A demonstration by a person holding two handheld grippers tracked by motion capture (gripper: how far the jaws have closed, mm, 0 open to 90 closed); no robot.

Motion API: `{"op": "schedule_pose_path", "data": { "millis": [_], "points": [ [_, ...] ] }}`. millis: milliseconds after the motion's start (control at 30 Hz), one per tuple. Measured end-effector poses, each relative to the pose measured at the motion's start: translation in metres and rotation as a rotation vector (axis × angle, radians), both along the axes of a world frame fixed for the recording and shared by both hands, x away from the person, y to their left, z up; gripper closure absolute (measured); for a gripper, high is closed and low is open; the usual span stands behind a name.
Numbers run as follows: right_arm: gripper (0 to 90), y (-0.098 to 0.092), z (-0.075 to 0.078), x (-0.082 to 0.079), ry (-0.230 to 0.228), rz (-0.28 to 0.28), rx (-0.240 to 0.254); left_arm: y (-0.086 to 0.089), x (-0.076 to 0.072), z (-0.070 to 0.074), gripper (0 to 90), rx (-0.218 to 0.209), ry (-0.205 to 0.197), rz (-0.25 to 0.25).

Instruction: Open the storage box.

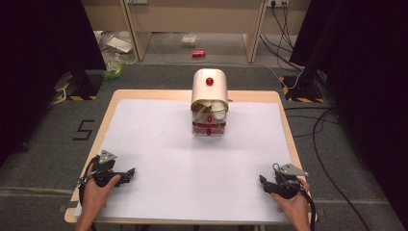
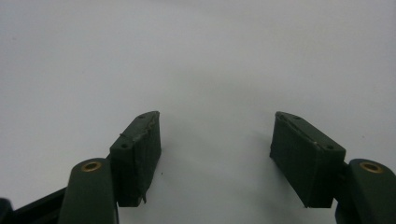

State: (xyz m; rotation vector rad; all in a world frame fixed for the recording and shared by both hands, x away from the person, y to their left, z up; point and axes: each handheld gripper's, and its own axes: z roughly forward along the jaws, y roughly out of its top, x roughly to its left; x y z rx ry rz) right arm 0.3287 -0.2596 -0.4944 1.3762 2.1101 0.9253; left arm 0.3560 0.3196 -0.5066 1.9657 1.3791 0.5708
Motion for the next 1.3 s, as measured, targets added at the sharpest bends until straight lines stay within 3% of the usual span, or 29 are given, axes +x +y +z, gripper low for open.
{"op": "schedule_pose_path", "data": {
  "millis": [433,567,633,667,800,1033,1300],
  "points": [
    [33.5,0.000,0.000,0.000,-0.001,0.000,-0.003,0.000,0.000,0.000,0.0,0.000,-0.001,0.000],
    [29.1,0.001,0.001,0.000,-0.005,-0.009,-0.017,0.000,0.000,0.000,0.0,-0.001,-0.001,0.000],
    [29.2,0.002,0.001,0.001,-0.029,-0.029,-0.014,0.000,0.000,0.000,0.0,0.000,-0.001,0.000],
    [29.3,0.003,0.003,0.002,-0.066,-0.047,0.000,0.000,0.000,0.000,0.0,-0.001,-0.001,0.000],
    [29.2,0.011,0.007,0.004,-0.114,-0.049,0.025,0.000,0.000,0.000,0.0,0.000,0.000,0.000],
    [28.9,0.036,0.008,0.009,-0.154,-0.003,0.027,0.000,0.000,0.000,0.0,0.000,-0.001,0.000],
    [28.8,0.053,0.006,0.017,-0.161,0.018,0.031,0.000,0.000,0.000,0.0,0.000,-0.001,0.000]
  ]
}}
